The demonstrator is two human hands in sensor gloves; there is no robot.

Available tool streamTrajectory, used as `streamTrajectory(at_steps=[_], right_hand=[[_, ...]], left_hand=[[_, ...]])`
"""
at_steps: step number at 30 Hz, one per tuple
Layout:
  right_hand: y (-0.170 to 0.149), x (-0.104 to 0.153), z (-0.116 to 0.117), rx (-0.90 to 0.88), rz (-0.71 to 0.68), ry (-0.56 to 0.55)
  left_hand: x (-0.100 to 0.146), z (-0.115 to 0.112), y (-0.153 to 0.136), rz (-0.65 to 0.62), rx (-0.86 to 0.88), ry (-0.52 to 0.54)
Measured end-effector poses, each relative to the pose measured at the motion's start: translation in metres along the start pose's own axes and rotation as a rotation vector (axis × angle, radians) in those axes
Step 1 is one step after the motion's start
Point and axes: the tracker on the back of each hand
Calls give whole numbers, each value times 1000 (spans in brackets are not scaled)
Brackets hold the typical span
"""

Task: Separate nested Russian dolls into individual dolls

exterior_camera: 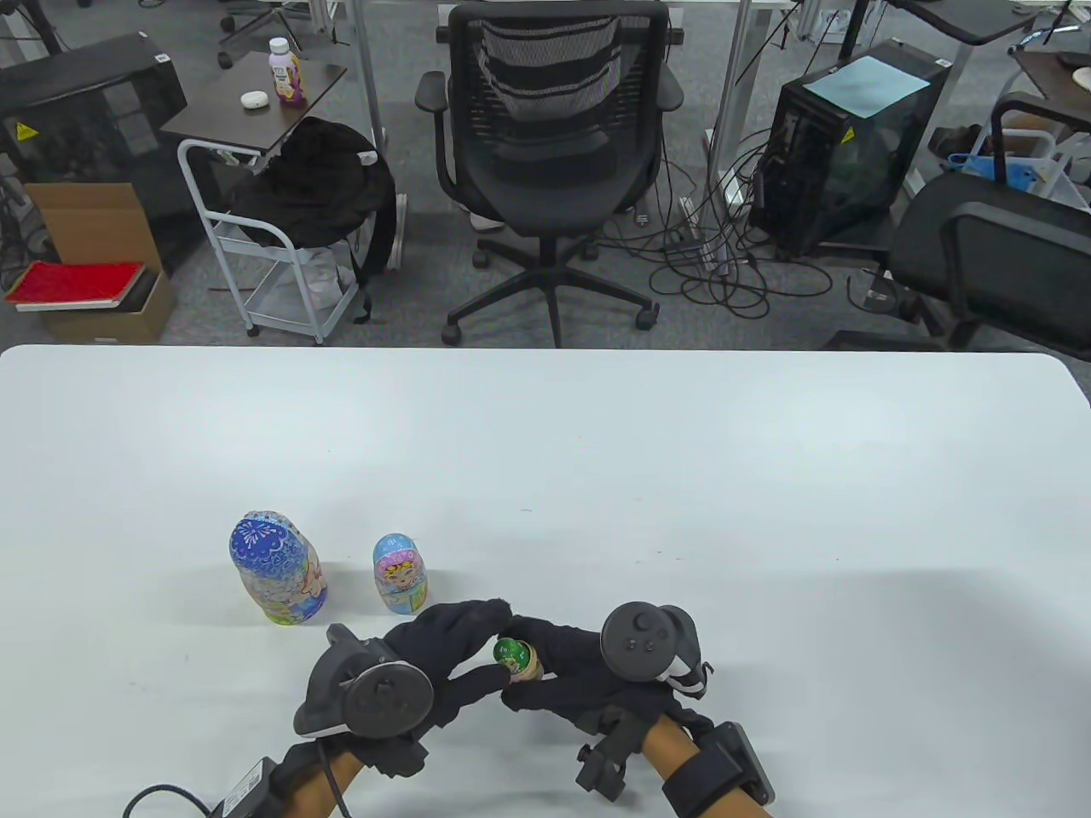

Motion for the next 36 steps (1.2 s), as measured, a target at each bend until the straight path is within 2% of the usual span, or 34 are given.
streamTrajectory(at_steps=[14,28,31,36], right_hand=[[2,-1,4,11,-8,23],[-2,-1,-3,82,29,25],[-6,-1,-10,87,59,3],[-14,3,-29,73,104,-88]], left_hand=[[-4,-6,9,-32,-20,-28],[4,23,-4,16,5,76],[4,18,-8,35,-31,43],[-5,-3,-11,54,-93,-91]])
Point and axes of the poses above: the tracker on the back of each hand, its own y axis roughly to the thumb side, its own x axis roughly from the fingertips to the wrist, z = x × y, and after that the axes turned 2 degrees about z, right-handed
